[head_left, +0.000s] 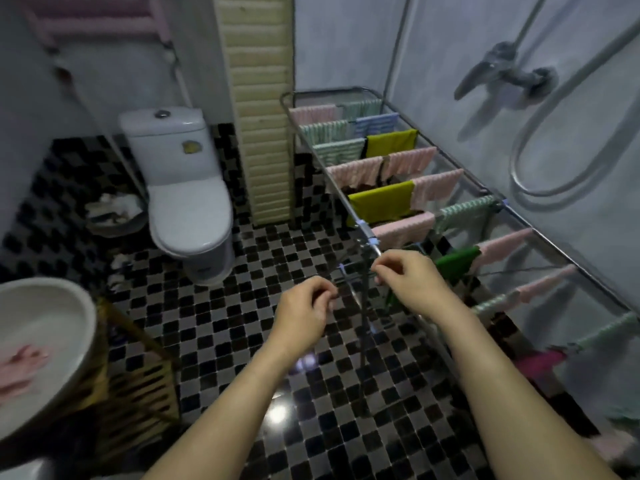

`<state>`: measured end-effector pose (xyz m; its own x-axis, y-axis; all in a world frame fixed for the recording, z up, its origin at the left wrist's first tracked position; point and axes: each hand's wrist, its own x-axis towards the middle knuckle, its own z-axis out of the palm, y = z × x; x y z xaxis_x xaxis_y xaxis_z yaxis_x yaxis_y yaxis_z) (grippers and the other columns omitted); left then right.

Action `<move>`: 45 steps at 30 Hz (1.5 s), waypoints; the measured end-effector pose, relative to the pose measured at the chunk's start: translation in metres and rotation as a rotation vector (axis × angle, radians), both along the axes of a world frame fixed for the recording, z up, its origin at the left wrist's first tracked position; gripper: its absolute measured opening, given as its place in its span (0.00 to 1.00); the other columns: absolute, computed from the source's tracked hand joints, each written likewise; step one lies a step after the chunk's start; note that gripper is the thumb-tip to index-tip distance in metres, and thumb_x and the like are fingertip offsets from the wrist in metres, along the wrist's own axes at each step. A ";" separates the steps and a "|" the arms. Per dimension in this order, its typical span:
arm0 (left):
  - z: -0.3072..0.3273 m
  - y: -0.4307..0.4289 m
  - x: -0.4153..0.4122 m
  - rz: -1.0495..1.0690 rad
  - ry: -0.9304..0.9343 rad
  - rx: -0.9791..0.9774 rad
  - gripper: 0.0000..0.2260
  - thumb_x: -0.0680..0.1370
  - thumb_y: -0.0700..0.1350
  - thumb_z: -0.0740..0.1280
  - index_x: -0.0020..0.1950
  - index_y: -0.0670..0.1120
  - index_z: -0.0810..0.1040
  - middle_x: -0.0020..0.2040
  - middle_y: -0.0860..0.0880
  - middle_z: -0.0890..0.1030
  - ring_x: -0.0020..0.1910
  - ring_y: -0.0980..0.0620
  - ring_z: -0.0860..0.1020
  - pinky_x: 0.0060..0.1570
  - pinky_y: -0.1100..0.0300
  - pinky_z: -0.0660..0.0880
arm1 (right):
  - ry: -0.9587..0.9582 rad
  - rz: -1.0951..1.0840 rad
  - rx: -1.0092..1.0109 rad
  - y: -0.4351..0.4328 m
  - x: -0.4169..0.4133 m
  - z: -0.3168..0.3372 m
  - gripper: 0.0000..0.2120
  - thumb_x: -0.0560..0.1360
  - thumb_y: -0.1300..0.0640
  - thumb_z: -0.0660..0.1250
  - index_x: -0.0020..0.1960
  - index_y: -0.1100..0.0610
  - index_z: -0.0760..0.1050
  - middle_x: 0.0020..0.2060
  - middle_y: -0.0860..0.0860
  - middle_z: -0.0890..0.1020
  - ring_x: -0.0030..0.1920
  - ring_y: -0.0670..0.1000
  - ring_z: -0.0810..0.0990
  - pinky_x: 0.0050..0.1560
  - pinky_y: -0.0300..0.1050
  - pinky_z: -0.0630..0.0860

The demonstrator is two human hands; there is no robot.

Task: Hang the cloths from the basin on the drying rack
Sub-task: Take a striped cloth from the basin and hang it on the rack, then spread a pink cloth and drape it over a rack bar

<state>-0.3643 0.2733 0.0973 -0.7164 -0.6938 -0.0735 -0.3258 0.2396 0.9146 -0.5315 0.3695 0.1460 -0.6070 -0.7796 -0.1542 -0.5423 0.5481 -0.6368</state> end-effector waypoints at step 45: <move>-0.211 -0.307 0.383 1.146 -0.617 0.574 0.23 0.77 0.40 0.61 0.72 0.49 0.69 0.72 0.44 0.71 0.72 0.44 0.66 0.70 0.58 0.60 | -0.607 0.932 0.656 -0.486 0.417 -0.205 0.12 0.78 0.66 0.60 0.47 0.54 0.80 0.40 0.52 0.81 0.33 0.49 0.75 0.32 0.39 0.72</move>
